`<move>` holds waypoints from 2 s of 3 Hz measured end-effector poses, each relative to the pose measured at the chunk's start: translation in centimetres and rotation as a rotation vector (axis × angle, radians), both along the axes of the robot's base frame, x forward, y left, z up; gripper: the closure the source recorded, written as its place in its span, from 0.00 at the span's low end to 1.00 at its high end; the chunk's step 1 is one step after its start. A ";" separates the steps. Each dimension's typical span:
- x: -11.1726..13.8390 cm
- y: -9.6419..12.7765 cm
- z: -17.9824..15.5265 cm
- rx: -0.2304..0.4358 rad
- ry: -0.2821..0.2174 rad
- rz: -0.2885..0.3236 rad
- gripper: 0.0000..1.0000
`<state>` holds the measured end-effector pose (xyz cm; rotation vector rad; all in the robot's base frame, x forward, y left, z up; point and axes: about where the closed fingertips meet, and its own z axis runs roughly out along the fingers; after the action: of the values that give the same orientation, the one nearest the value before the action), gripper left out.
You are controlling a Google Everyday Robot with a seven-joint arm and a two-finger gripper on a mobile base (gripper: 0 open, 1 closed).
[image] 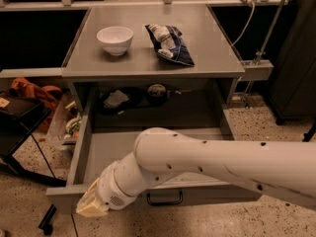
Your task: Close top drawer
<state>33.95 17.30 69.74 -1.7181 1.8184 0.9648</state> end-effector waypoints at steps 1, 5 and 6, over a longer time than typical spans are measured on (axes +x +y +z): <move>0.6 0.9 -0.9 -0.023 -0.005 -0.005 0.81; 8.6 -1.2 -1.6 -0.087 -0.088 -0.093 0.00; 12.4 -1.6 -2.4 -0.093 -0.094 -0.120 0.00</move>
Offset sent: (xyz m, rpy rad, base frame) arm 0.0436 0.0178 -0.0168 -0.0617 -0.0573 -0.0104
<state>46.34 15.68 67.35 -1.6575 1.9077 0.7492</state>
